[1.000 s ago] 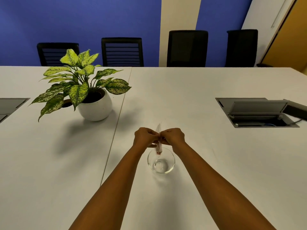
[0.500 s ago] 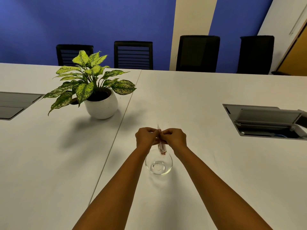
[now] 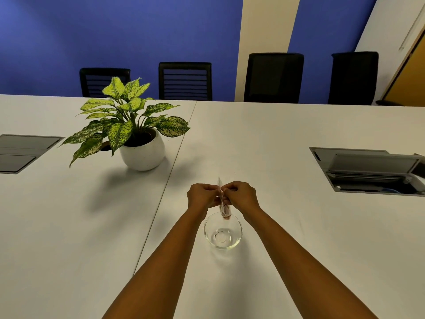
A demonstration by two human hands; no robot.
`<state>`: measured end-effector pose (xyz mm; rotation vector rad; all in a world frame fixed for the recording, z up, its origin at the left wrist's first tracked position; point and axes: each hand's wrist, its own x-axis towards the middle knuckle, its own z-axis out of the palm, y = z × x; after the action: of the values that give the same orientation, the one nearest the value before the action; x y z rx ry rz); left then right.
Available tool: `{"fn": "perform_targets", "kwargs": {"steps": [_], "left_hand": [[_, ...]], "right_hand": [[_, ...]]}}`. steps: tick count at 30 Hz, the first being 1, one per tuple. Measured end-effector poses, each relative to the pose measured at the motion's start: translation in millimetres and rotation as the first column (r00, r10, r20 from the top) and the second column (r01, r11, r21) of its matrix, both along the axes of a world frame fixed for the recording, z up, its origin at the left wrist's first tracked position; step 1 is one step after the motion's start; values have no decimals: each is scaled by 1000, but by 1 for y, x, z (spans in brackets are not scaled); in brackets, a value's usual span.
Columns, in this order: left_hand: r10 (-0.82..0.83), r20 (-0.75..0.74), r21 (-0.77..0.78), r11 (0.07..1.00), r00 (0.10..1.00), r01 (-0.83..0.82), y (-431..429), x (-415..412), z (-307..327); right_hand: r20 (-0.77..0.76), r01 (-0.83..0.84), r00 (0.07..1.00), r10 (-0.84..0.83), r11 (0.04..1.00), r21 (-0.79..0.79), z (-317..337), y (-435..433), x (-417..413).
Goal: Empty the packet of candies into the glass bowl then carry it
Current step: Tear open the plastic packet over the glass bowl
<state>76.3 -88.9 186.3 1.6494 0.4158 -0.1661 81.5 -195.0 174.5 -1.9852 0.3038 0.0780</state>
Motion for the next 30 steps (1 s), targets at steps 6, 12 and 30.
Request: {"fn": "perform_targets", "kwargs": {"steps": [6, 12, 30], "left_hand": [[1, 27, 64, 998, 1000, -3, 4, 5, 1], [-61, 39, 61, 996, 997, 58, 11, 7, 1], [-34, 42, 79, 996, 999, 31, 24, 14, -4]], "right_hand": [[21, 46, 999, -46, 999, -8, 2, 10, 2], [46, 110, 993, -109, 994, -17, 2, 15, 0], [19, 140, 990, -139, 987, -78, 7, 35, 0]]}}
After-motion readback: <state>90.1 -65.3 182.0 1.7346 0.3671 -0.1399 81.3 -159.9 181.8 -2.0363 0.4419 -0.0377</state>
